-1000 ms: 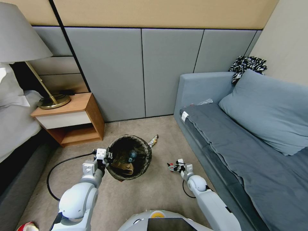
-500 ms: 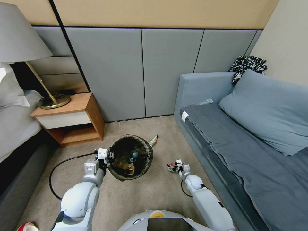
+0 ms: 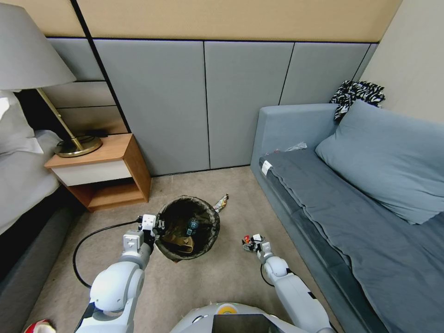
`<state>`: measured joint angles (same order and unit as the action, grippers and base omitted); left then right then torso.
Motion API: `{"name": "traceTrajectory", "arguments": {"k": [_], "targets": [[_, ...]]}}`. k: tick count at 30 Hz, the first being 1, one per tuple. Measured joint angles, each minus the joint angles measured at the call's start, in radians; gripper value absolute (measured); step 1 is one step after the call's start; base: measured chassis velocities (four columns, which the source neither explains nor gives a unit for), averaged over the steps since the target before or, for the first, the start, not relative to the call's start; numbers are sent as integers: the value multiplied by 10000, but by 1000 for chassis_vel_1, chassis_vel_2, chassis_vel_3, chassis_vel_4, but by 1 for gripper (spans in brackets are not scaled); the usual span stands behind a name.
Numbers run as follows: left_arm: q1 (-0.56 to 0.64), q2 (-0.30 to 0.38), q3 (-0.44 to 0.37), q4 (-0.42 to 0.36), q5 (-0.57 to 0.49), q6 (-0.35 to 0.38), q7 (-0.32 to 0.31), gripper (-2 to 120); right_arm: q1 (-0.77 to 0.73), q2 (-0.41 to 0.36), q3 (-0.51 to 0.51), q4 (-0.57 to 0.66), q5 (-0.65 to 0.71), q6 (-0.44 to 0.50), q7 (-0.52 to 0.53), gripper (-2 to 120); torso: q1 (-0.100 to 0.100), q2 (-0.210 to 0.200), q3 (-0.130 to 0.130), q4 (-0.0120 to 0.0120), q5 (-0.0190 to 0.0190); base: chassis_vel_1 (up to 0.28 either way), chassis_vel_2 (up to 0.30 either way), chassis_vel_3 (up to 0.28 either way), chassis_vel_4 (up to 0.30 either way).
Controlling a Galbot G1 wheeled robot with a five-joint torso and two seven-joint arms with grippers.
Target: Pick up the trash bin, then pick up the garbage from the floor and place it into the trash bin.
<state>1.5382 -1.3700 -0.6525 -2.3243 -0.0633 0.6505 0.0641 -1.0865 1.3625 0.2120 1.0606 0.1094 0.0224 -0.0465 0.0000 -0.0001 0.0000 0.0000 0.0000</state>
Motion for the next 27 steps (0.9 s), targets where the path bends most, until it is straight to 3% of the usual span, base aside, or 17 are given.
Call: {"name": "traceTrajectory", "arguments": {"k": [6,27], "targets": [[23,23,6,3,12,-1,11,4,132,224,34,-460,-3,521,55,100,0,0,0,1,-2,0,0,0,0],[17,43,20,59,29,-13,23,4,234,379,87,-800,100,617,-38,100,-1,1,0,0,-1,0,0,0,0]]}}
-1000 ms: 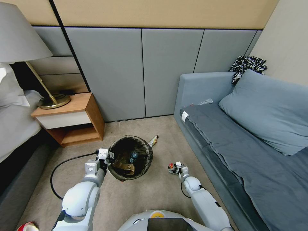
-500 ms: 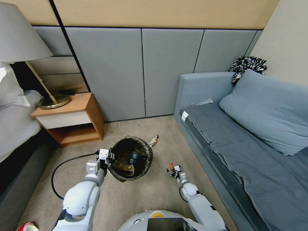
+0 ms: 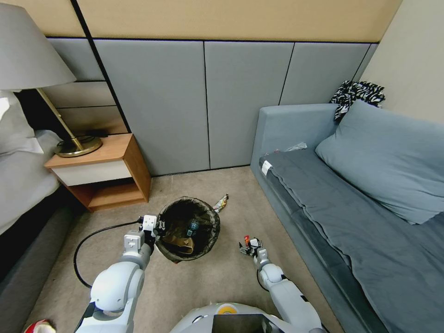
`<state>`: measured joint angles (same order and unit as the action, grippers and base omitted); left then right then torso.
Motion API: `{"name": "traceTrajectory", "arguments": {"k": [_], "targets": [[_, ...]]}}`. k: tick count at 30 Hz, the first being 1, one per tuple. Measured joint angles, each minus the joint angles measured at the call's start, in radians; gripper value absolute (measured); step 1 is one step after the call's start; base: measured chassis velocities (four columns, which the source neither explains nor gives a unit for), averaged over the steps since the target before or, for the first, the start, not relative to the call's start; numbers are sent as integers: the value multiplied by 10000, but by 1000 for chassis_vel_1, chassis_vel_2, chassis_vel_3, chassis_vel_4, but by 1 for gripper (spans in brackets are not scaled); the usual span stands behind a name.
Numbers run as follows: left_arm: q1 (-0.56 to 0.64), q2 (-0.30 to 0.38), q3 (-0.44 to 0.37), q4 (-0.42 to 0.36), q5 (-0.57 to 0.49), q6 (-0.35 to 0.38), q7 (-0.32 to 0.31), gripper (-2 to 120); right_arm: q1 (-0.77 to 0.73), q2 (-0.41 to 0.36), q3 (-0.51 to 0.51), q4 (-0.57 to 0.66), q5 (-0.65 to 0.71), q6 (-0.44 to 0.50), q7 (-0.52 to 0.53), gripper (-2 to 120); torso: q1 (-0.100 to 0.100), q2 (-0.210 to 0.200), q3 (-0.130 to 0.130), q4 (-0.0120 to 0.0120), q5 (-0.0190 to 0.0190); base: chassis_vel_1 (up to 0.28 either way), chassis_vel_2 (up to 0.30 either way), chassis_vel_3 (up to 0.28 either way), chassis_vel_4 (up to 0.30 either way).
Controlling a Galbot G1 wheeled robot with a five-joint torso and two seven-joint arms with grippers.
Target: Pick up the trash bin, then pick up the garbage from the floor and place it into the trash bin.
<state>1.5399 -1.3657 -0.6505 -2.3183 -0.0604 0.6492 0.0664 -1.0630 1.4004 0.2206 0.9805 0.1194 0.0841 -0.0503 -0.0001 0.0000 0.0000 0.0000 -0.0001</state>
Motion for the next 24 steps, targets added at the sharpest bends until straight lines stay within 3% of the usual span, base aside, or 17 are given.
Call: {"name": "traceTrajectory", "arguments": {"k": [17,20,24], "targets": [[-39,12,-20,97,0,-14,0,4,151,132,36,-264,-69,50,-19,96,0,0,0,1,1,0,0,0,0],[-48,10,-17,122,0,-19,-1,4,148,149,39,-270,-89,51,-18,84,1,0,0,1,0,0,0,0,0],[-57,12,-23,132,-1,-20,0,4,125,156,40,-258,-97,44,-16,76,0,0,1,1,1,0,0,0,0]]}}
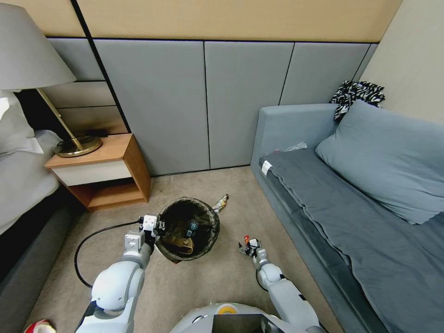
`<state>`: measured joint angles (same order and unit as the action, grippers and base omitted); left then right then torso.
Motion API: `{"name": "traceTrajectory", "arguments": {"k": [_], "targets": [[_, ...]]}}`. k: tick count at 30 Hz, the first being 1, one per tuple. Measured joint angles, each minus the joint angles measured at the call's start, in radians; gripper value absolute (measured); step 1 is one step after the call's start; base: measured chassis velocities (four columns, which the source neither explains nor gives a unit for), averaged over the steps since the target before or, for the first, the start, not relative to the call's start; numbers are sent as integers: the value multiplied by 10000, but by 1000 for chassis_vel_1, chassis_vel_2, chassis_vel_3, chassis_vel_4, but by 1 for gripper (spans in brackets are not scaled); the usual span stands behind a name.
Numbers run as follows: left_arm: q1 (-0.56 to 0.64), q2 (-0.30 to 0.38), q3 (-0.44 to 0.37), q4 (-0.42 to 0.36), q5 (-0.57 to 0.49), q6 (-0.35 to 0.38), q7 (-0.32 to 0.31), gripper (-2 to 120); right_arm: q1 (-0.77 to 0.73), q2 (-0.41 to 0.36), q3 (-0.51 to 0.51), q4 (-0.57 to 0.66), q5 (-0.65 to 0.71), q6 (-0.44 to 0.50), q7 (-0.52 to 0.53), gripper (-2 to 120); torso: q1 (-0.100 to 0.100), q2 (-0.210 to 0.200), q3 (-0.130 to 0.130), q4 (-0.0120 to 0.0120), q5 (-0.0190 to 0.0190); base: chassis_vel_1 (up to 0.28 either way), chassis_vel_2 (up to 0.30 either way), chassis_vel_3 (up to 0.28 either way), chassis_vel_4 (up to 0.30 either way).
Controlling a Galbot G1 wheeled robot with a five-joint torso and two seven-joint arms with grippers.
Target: Pick up the trash bin, then pick up the garbage from the floor and place it into the trash bin.
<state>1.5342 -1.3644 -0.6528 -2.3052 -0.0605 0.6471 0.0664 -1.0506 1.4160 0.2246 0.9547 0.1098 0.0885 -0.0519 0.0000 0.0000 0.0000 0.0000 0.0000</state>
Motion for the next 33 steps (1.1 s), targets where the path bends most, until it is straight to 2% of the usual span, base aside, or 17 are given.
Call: {"name": "traceTrajectory", "arguments": {"k": [3,5,6,7,8,11,12,15,16,19,30,33], "targets": [[-8,16,-24,25,-6,-4,0,4,-54,27,0,70,-34,-26,-1,60,0,-1,-1,0,0,0,0,0,0],[-8,16,-24,25,-6,-4,0,4,-54,27,0,70,-34,-26,-1,60,0,-1,-1,0,0,0,0,0,0],[-11,23,-30,30,-12,-5,1,4,-81,52,-1,91,-50,-39,-13,48,0,0,-1,1,1,0,0,0,0],[-15,29,-34,31,-19,-7,3,4,-87,58,-1,91,-55,-40,-20,43,0,0,-1,1,1,0,0,0,0],[-15,29,-34,31,-19,-7,3,4,-87,58,-1,91,-55,-40,-20,43,0,0,-1,1,1,0,0,0,0],[-27,49,-48,38,-34,-9,5,4,-109,62,8,109,-59,-44,-51,29,0,0,-1,2,2,0,0,0,0],[-27,49,-48,38,-34,-9,5,4,-109,62,8,109,-59,-44,-51,29,0,0,-1,2,2,0,0,0,0],[-35,38,-43,62,-35,-15,9,4,-141,53,53,134,-57,-56,-57,15,0,0,-1,1,-1,0,0,0,0],[-35,38,-43,62,-35,-15,9,4,-141,53,53,134,-57,-56,-57,15,0,0,-1,1,-1,0,0,0,0],[-40,35,-33,63,-40,-19,15,4,-174,44,88,148,-52,-59,-58,1,0,0,0,-2,0,0,0,0,0],[-52,50,-39,85,-45,-39,23,4,-210,36,141,234,-36,-70,-33,0,0,-1,0,-1,-1,0,0,0,0],[-48,69,-45,74,-45,-39,81,4,-361,-107,179,653,14,-163,-54,0,0,0,0,-2,0,0,0,0,0]]}}
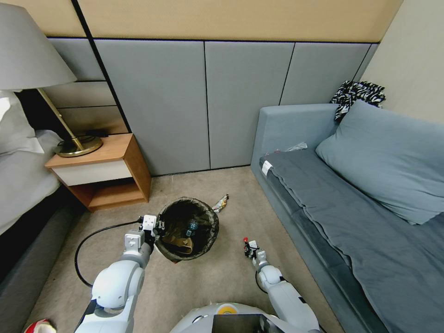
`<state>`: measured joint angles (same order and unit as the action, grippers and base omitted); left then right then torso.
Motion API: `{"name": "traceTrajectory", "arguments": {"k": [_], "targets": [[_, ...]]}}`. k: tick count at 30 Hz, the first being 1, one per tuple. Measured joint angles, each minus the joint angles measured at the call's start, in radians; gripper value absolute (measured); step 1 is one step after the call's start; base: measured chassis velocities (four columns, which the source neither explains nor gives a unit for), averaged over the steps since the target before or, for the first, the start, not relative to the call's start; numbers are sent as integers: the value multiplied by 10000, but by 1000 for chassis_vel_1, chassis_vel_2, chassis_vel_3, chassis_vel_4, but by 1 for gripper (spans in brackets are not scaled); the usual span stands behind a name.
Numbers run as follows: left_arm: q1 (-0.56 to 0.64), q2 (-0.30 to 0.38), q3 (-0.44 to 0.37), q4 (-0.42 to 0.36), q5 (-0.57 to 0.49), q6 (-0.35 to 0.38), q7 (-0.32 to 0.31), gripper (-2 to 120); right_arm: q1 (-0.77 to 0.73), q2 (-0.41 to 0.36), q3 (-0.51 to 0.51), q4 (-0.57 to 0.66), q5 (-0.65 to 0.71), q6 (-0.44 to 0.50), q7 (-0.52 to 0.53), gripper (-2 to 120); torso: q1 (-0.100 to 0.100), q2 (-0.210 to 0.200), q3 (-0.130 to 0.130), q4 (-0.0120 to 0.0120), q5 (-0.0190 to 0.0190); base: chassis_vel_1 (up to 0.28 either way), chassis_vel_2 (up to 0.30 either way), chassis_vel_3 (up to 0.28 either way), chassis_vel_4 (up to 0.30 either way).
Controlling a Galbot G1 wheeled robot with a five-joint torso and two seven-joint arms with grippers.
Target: Pick up the trash bin, then pick up the garbage from the floor and place it into the trash bin.
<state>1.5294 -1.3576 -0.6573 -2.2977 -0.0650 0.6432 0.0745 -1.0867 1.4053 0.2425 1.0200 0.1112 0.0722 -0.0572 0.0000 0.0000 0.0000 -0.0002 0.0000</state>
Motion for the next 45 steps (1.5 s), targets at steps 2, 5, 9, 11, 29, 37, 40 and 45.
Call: {"name": "traceTrajectory", "arguments": {"k": [2,5,9,11,29,37,40,45], "targets": [[3,11,-4,-7,-1,0,15,4,-79,-98,24,291,55,-50,-3,0,0,0,0,0,-1,0,0,0,0],[6,17,-7,-14,-6,0,34,4,-237,-325,69,1177,235,-235,23,0,0,0,0,1,2,0,0,0,0],[7,20,-6,-15,-11,0,47,4,-470,-725,182,2798,649,-591,147,0,0,0,0,0,3,0,0,0,0],[1,32,8,-15,-23,0,50,4,-629,-1066,245,3947,1076,-948,299,0,0,0,0,2,-3,0,0,0,0],[-19,125,108,83,-114,46,57,4,-383,-4054,-112,10178,4130,-3129,463,0,0,0,0,2,0,0,0,0,0],[-110,161,283,208,-111,88,18,4,110,-4468,-675,11612,5155,-3719,21,0,0,0,0,3,0,0,0,0,0],[-168,201,346,268,-108,121,6,4,489,-4574,-1384,11934,5501,-3779,-136,0,0,0,0,0,0,0,0,0,0],[-178,224,354,274,-103,132,-4,4,932,-4602,-2097,11945,5515,-3746,-476,0,0,0,0,2,0,0,0,0,0]]}}
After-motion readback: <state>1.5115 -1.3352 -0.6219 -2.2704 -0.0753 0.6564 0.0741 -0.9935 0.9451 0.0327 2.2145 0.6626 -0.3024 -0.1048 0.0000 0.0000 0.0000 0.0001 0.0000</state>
